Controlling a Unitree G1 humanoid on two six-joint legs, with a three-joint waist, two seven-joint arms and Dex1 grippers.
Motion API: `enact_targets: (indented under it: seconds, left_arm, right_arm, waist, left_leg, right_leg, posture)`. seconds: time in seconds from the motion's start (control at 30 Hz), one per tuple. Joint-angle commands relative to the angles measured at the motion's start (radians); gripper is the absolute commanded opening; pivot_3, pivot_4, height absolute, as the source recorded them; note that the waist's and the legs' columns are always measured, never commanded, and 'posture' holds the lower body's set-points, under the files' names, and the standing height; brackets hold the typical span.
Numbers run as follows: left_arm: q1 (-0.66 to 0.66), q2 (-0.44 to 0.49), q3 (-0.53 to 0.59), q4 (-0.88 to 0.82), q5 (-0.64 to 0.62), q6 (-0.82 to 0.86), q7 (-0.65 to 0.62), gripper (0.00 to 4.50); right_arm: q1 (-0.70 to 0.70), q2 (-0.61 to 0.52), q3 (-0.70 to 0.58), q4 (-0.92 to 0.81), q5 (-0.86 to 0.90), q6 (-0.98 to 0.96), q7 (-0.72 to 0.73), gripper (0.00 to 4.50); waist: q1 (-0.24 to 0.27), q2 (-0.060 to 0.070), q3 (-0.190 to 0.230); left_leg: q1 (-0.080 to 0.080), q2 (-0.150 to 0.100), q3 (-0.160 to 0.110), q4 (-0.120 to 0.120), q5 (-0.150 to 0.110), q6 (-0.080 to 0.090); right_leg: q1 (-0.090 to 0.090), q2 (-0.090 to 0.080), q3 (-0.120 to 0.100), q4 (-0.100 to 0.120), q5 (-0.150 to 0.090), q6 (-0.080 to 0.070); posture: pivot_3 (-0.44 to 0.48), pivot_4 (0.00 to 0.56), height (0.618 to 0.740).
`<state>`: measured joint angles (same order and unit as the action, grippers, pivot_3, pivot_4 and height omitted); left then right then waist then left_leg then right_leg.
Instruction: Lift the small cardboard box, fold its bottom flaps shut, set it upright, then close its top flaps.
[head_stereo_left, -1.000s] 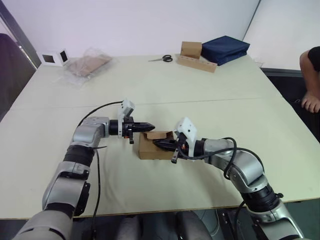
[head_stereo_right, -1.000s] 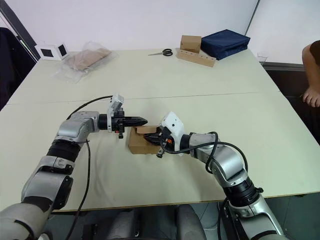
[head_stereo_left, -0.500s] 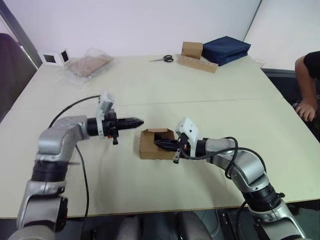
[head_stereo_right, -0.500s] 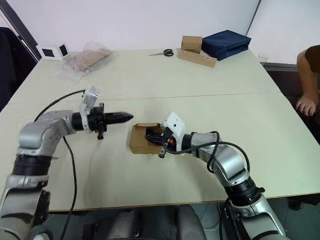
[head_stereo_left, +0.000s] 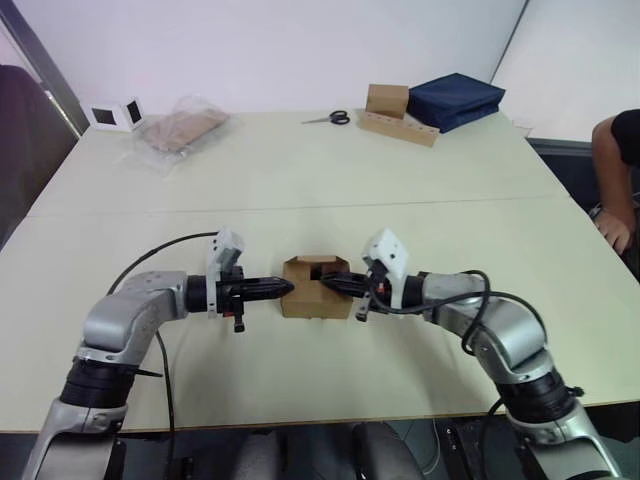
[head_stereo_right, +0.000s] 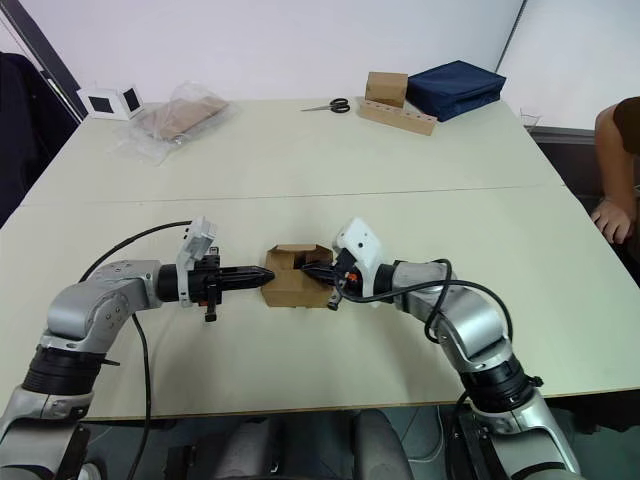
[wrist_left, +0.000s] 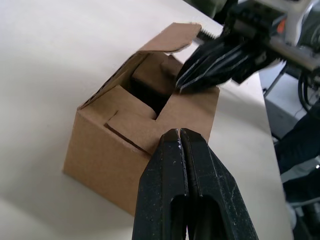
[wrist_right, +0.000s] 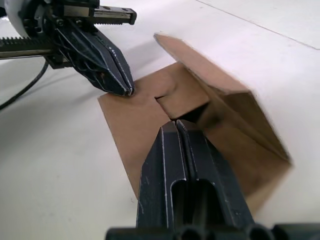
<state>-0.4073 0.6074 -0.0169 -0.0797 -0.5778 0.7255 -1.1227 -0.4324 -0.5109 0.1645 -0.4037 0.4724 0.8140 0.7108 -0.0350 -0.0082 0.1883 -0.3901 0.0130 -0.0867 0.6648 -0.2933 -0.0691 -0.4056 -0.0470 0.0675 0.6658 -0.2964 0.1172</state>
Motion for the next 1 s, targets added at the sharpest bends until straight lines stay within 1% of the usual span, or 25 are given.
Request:
enact_targets:
  seconds: [0.03,0.17,0.27,0.3,0.4,0.5,0.67,0.9,1.0]
  left_arm:
    - [-0.01,0.001,-0.015,0.015,0.014,-0.015,0.003,0.03]
    - [-0.012,-0.003,-0.02,0.018,0.016,-0.025,0.01,0.03]
    - [-0.014,-0.008,-0.023,0.014,0.013,-0.026,0.018,0.03]
    - [-0.017,-0.01,-0.024,0.014,0.013,-0.025,0.021,0.03]
    - [-0.02,-0.014,-0.021,0.008,0.008,-0.02,0.029,0.03]
    - [-0.015,-0.015,-0.016,-0.004,0.004,-0.015,0.036,0.03]
    - [-0.008,-0.015,-0.013,-0.017,0.0,-0.011,0.047,0.03]
    - [0.009,0.0,0.004,-0.064,-0.035,0.021,0.049,0.03]
    - [0.033,0.028,0.021,-0.098,-0.055,0.038,0.043,0.03]
  right_arm:
    - [-0.034,-0.045,-0.103,-0.126,0.098,0.049,0.022,0.0]
    - [-0.087,-0.031,-0.152,-0.139,0.187,0.087,0.023,0.0]
    - [-0.158,0.029,-0.167,-0.067,0.212,0.093,-0.018,0.0]
    - [-0.179,0.04,-0.161,-0.036,0.2,0.085,-0.027,0.0]
    - [-0.248,0.073,-0.09,0.11,0.108,0.021,-0.033,0.0]
    - [-0.283,0.099,-0.022,0.225,0.039,-0.037,-0.014,0.0]
    - [-0.269,0.127,0.033,0.284,0.01,-0.068,0.032,0.0]
    - [-0.185,0.12,0.069,0.241,0.001,-0.055,0.052,0.0]
    - [-0.153,0.119,0.081,0.232,-0.011,-0.057,0.047,0.0]
  waist:
    - [0.0,0.0,0.0]
    - [-0.005,0.0,0.0]
    - [-0.007,0.0,0.0]
    - [-0.007,0.0,0.0]
    - [-0.006,0.0,0.0]
    - [-0.009,0.0,0.0]
    - [-0.009,0.0,0.0]
    - [-0.009,0.0,0.0]
    - [-0.009,0.0,0.0]
  left_leg:
    - [0.0,0.0,0.0,0.0,0.0,0.0]
    - [0.0,0.0,0.0,0.0,0.0,0.0]
    - [0.0,0.0,0.0,0.0,0.0,0.0]
    - [0.0,0.0,0.0,0.0,0.0,0.0]
    - [0.0,0.0,0.0,0.0,0.0,0.0]
    - [0.0,0.0,0.001,0.0,0.0,0.0]
    - [0.0,0.0,0.001,-0.001,0.0,0.0]
    - [0.0,0.0,0.0,-0.001,0.0,0.0]
    - [0.0,0.0,0.0,-0.001,0.0,0.0]
  right_leg:
    - [0.0,0.0,0.0,0.0,0.0,0.0]
    - [0.0,0.001,0.0,0.0,0.0,0.0]
    - [0.0,0.0,0.0,0.0,0.0,0.0]
    - [0.0,0.001,0.0,0.0,0.0,0.0]
    - [0.0,0.0,0.0,0.0,0.0,0.0]
    - [0.0,0.0,0.0,0.0,0.0,0.0]
    - [-0.001,0.0,0.0,0.0,0.0,0.0]
    - [-0.001,0.0,0.0,0.0,0.0,0.0]
    - [-0.001,0.0,0.0,0.0,0.0,0.0]
  posture:
    - [0.0,0.15,0.74]
    - [0.0,0.15,0.74]
    - [0.0,0.15,0.74]
    - [0.0,0.15,0.74]
    - [0.0,0.15,0.74]
    - [0.0,0.15,0.74]
    - [0.0,0.15,0.74]
    - [0.0,0.15,0.74]
    - [0.0,0.15,0.74]
